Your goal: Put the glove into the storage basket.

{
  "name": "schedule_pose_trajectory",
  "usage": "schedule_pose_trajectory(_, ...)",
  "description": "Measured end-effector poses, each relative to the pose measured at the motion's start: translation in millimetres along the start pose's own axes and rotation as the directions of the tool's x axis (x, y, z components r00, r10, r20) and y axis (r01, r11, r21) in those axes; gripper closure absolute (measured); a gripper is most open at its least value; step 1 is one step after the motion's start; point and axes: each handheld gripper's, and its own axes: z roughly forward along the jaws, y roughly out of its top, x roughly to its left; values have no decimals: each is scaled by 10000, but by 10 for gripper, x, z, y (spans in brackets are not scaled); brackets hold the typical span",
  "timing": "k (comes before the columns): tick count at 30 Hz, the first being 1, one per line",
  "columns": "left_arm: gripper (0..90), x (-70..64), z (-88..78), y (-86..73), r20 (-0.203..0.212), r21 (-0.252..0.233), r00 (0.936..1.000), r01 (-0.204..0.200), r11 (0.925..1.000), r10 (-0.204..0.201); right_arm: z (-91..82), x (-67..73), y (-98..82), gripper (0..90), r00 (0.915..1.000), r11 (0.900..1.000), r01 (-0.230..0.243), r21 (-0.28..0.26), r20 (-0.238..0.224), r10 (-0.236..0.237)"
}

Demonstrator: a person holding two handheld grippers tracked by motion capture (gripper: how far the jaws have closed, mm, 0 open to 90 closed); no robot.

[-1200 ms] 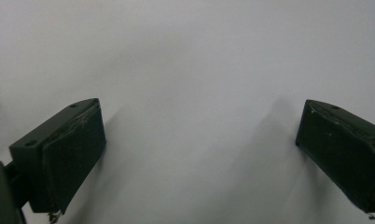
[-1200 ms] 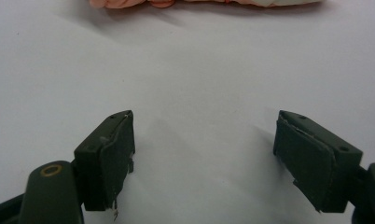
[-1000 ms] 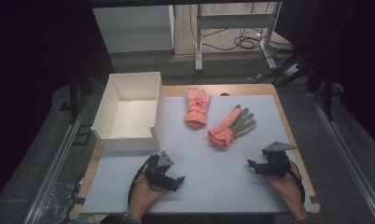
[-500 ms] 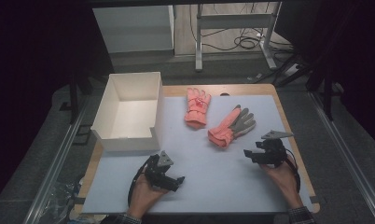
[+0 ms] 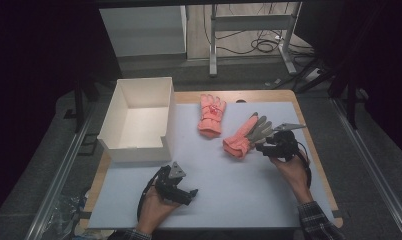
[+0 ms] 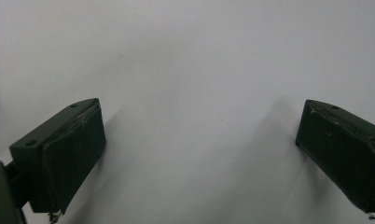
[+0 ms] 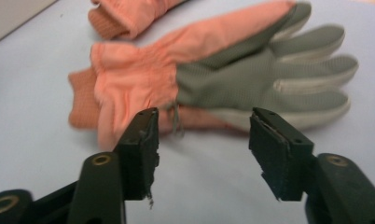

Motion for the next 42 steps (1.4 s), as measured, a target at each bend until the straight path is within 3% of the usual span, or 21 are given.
schedule_pose_trajectory(5,13,0,0,0,1,-2,10000,2,10000,-2,94,-25,182,505,9998,9999,5,-133,204,-2)
schedule_pose_trajectory(10,13,0,0,-1,0,-6,10000,1,10000,-1,258,-72,341,486,9991,9998,-185,-90,391,189)
schedule_pose_trajectory(15,14,0,0,-1,0,-11,10000,-2,10000,2,457,-123,358,400,9965,9992,-284,291,791,260)
schedule_pose_trajectory(21,13,1,0,0,1,-11,10000,2,10000,-2,611,-199,274,401,9957,9972,-412,630,856,358)
schedule_pose_trajectory(24,13,1,0,0,2,-8,10000,2,10000,-2,652,-178,247,450,9950,9972,-308,680,971,241)
schedule_pose_trajectory(30,14,0,0,0,2,-9,10000,2,10000,-2,689,-124,230,674,9869,9969,-115,772,1614,-11)
schedule_pose_trajectory(33,13,0,1,-1,2,-11,10000,3,10000,-3,685,-113,229,781,9853,9970,3,768,1701,-134)
schedule_pose_trajectory(36,13,1,0,-1,2,-11,10000,0,10000,0,673,-123,216,850,9898,9978,1,657,1425,-95)
schedule_pose_trajectory(42,13,1,1,0,2,-14,10000,5,10000,-5,623,-195,233,866,9953,9975,-492,511,856,447)
